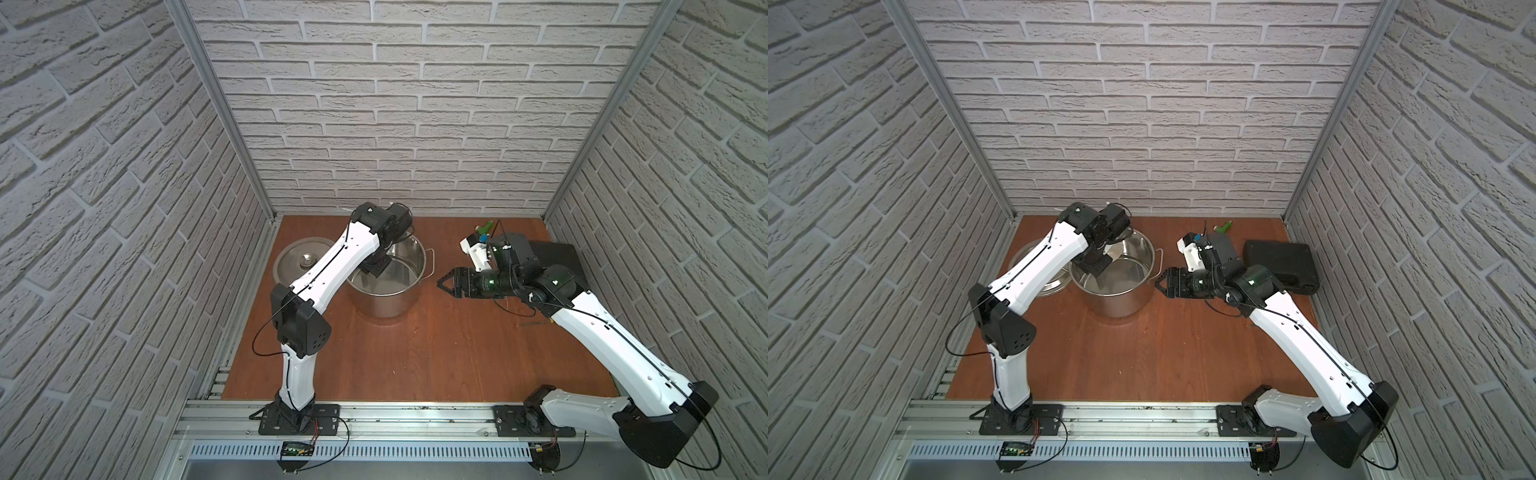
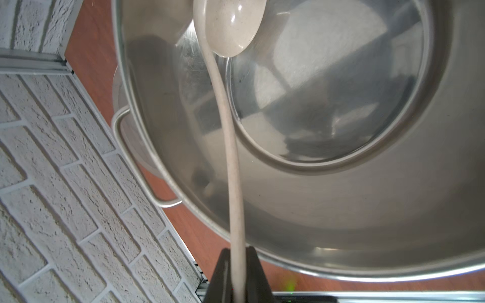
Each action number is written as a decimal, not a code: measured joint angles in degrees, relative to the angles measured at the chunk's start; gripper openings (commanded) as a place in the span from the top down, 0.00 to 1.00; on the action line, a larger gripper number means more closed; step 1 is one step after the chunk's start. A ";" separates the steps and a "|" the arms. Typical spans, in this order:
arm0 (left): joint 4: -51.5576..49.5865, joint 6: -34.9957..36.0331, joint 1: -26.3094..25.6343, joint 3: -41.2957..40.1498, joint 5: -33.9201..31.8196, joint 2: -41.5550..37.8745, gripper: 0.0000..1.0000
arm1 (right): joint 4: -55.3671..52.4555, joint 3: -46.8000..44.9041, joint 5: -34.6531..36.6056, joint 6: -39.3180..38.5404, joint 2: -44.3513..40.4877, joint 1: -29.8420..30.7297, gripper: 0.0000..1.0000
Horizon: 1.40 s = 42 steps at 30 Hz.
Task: Stir the soup with a spoon
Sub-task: Stir the soup in the pan with a stick.
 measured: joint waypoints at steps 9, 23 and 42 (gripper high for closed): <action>1.05 -0.72 -5.46 -0.63 2.80 1.68 1.00 | -0.59 0.00 1.01 0.04 -0.98 0.02 0.23; -1.60 -5.33 -2.64 -18.88 1.57 -15.43 1.00 | 1.36 0.04 -0.04 0.46 2.73 0.31 0.26; 2.75 -2.21 -1.64 -2.25 0.00 0.22 1.00 | -0.94 2.23 1.57 -0.28 3.58 1.68 0.17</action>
